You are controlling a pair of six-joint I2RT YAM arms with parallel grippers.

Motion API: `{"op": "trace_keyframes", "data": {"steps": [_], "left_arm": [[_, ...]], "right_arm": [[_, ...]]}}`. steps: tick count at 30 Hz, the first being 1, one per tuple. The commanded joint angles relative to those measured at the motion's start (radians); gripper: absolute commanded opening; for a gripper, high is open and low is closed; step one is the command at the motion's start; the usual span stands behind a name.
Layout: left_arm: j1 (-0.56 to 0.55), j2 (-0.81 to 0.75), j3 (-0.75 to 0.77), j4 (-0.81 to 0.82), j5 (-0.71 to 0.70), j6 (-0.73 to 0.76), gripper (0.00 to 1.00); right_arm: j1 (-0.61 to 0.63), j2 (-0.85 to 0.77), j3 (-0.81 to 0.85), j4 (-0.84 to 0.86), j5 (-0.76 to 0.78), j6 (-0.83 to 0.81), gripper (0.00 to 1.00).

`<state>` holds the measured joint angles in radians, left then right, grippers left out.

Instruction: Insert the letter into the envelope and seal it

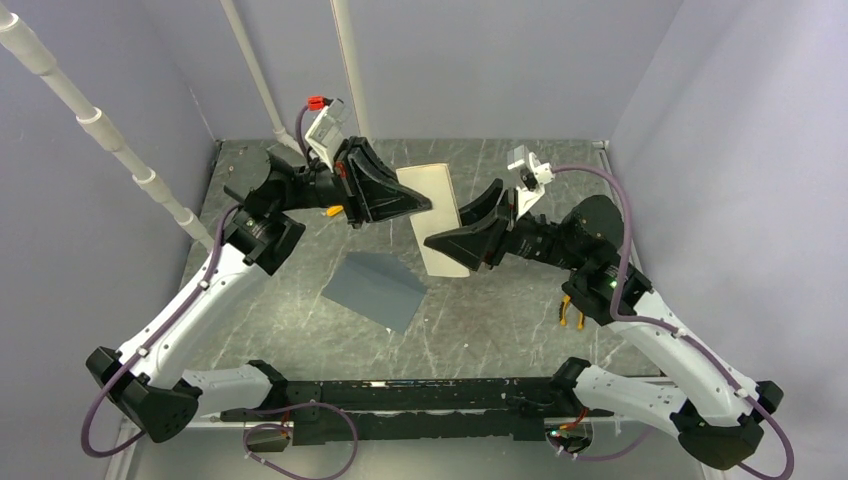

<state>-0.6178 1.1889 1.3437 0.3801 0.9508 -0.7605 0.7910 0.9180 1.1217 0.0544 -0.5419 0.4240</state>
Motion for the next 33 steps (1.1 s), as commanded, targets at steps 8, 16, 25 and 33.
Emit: {"op": "trace_keyframes", "data": {"steps": [8,16,25,33], "left_arm": [[-0.002,0.007,0.053,-0.130,0.091,0.078,0.03],[-0.002,-0.012,0.040,-0.225,0.009,0.134,0.26],[-0.002,-0.146,-0.154,-0.852,-0.927,0.265,0.79],[-0.002,-0.160,-0.524,-0.927,-1.114,-0.102,0.76]], "right_arm": [[0.001,0.003,0.136,-0.193,-0.059,-0.096,0.26],[0.002,0.025,0.112,-0.184,0.027,-0.046,0.00],[-0.007,0.062,0.027,-0.297,0.293,-0.017,0.00],[-0.021,0.221,-0.110,-0.179,0.295,-0.019,0.00]]}}
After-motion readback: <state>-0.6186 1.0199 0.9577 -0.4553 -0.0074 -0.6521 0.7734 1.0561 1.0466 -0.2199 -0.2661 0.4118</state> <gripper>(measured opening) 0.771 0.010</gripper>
